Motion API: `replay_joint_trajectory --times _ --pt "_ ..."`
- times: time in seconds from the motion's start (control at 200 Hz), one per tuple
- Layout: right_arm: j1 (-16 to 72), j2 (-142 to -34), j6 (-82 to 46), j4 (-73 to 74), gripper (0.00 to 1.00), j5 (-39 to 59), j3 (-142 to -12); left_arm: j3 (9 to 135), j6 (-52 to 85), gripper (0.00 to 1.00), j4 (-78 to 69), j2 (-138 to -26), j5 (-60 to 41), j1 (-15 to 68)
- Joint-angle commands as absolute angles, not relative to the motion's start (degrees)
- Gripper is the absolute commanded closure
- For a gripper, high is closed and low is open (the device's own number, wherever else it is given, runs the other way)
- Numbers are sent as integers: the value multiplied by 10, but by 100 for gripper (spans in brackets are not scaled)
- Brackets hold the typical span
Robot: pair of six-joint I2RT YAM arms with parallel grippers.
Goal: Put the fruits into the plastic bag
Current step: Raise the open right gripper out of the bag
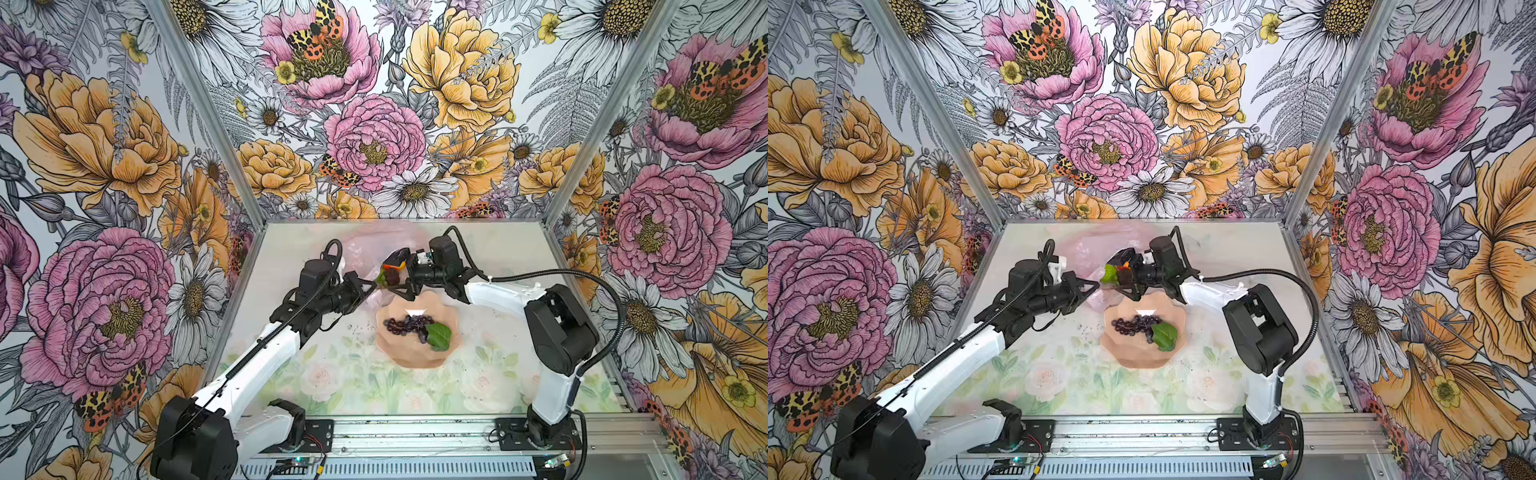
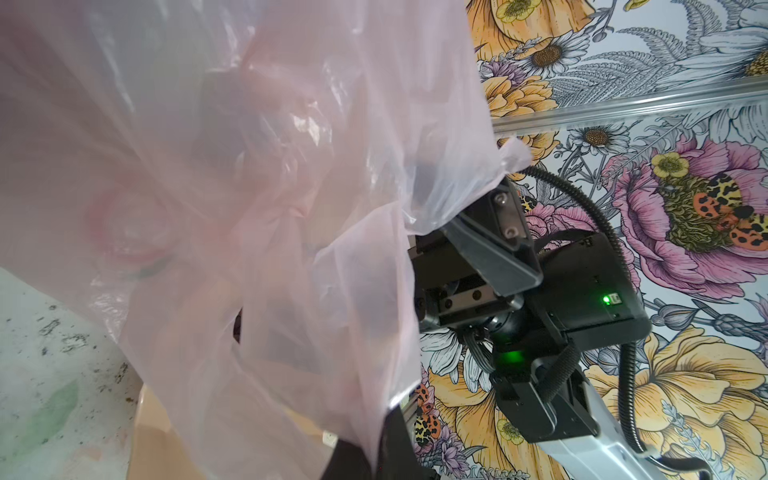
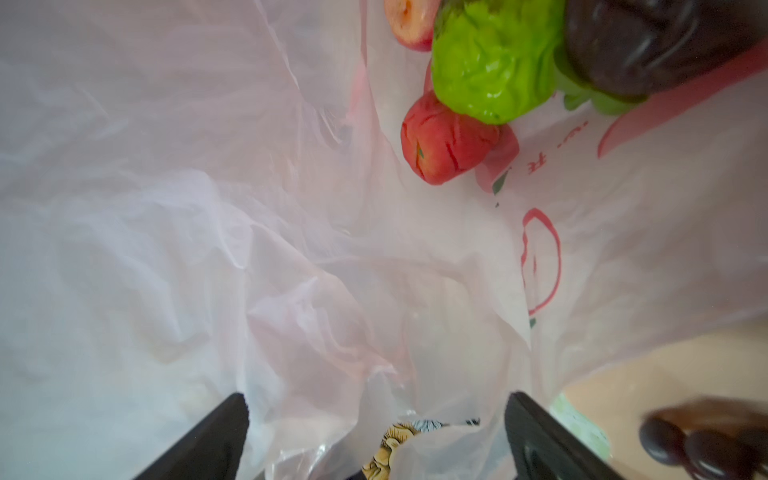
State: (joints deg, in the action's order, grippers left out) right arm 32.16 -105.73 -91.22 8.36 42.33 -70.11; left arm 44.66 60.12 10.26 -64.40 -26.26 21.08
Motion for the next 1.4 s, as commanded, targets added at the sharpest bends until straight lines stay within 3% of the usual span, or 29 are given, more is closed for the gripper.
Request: replay_joint_trajectory --times 0.0,0.75,1.396 --pt "318 -1020 -810 -21 2 446 -707 447 607 100 94 -635 -244 209" --pt "308 -949 -570 -294 1 403 -799 438 607 100 102 -613 -231 216" --pt "308 -910 -465 -387 0 339 -848 431 607 100 114 -593 -229 217"
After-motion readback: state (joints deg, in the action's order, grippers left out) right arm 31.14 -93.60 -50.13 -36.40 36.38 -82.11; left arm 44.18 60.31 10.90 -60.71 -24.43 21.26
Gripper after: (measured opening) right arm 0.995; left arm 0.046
